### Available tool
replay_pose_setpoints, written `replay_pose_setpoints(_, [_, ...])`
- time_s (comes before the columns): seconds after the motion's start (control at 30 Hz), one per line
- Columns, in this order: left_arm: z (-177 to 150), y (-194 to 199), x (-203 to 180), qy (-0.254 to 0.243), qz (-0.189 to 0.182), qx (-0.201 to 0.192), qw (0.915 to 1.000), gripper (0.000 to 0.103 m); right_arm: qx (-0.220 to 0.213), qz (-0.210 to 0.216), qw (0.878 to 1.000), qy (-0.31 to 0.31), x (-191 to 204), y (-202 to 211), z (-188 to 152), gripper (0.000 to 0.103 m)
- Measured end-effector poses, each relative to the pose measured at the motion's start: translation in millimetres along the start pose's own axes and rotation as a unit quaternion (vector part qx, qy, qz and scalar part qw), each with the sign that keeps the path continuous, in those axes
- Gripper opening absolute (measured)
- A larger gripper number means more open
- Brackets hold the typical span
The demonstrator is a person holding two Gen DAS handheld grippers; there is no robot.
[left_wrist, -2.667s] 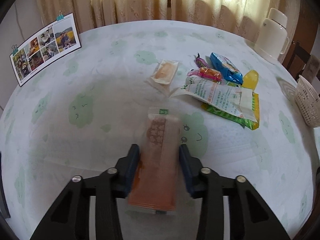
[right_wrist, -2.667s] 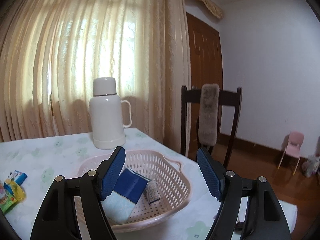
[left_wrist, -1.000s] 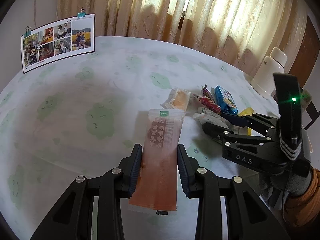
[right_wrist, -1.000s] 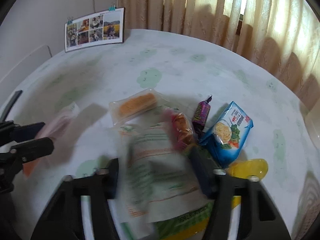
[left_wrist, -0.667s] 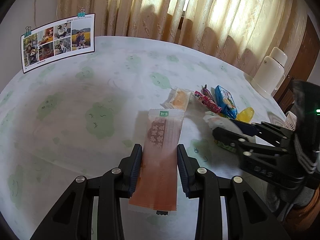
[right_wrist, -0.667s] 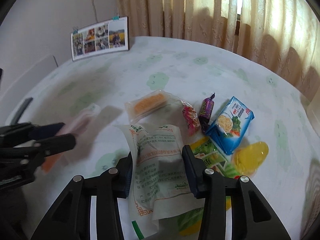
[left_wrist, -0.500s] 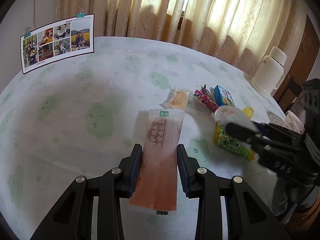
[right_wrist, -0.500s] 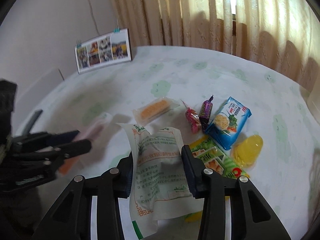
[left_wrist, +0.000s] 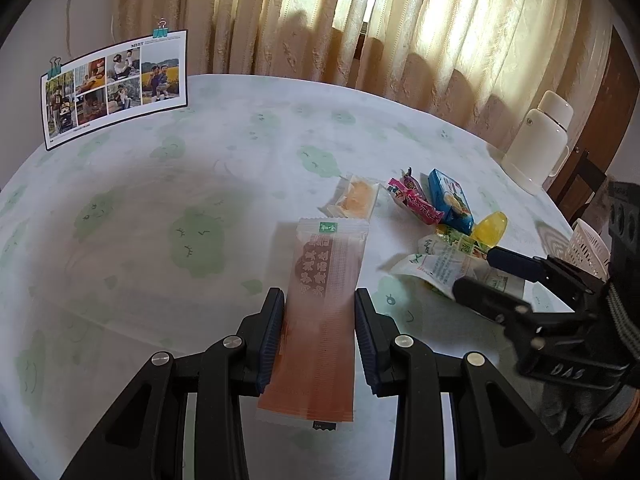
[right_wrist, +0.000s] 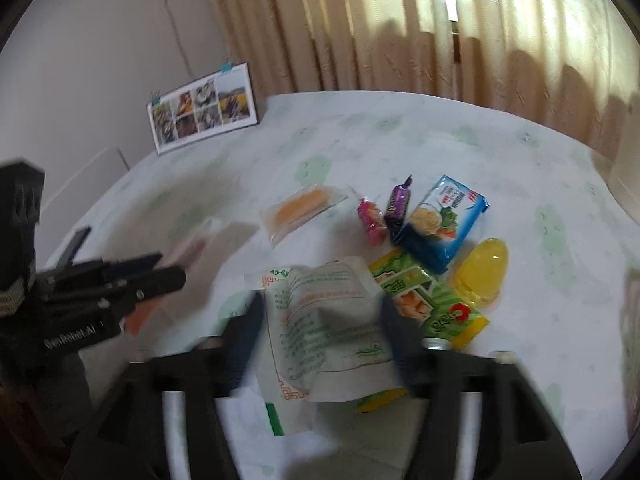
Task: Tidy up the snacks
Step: 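Grasp the white printed snack bag with the right gripper while the left gripper holds the orange bag, then lift the white printed bag with the right gripper toward the pink basket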
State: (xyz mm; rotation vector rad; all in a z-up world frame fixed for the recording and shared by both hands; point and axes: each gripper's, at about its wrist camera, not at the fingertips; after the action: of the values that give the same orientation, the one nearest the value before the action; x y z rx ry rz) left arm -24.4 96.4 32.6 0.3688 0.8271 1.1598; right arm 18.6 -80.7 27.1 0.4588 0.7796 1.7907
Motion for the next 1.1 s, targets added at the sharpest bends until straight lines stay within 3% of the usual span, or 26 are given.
replay_pose_setpoints(0.4, [0,-1,-1,-0.002,-0.002,0.001,1.0,0.031,0.02,-0.028,0.998,0.047,12,-21,4,0.078])
replay_pose_setpoints(0.47, [0,-1,-1,-0.001,-0.001,0.001,1.0,0.031,0.016,-0.032,0.998,0.05,14,-19,3,0.07])
replay_pose_setpoints(0.5, [0,-1,-1,-0.001,-0.001,0.002,1.0,0.031,0.014,-0.031,0.998,0.05,15,-18,3,0.059])
replay_pose_setpoints(0.67, [0,-5,0,0.006,-0.003,0.016,0.9999,0.034,-0.006,-0.046,0.997,0.065,26,-7,-1,0.043])
replay_pose_setpoints(0.7, [-1,-6,1,0.007,-0.004,0.018,0.9998,0.036,-0.008,-0.047,0.997,0.067,28,-5,-2,0.042])
replay_pose_setpoints(0.77, [-1,-8,1,0.01,-0.005,0.025,0.9996,0.05,-0.012,-0.045,0.997,0.067,31,-1,-4,0.04])
replay_pose_setpoints(0.83, [-2,-10,1,0.009,-0.005,0.03,0.9995,0.053,-0.014,-0.043,0.997,0.064,32,3,-5,0.039])
replay_pose_setpoints(1.0, [-6,-18,-4,-0.008,0.009,0.048,0.9988,0.053,-0.028,-0.036,0.998,0.032,22,17,-4,0.039])
replay_pose_setpoints(1.1, [-9,-24,-6,-0.016,0.016,0.064,0.9977,0.047,-0.036,-0.034,0.999,0.009,13,25,-2,0.039])
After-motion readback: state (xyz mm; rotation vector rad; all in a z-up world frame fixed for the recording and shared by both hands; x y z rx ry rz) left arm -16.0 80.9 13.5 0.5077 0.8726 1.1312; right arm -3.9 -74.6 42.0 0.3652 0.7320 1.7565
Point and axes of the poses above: each gripper's, at about its wrist camera, not at the fingertips, and y roughly against the way its jaws point, x to its left, z to its top, and after that the axes turned 15 degrees about -z, right-handed
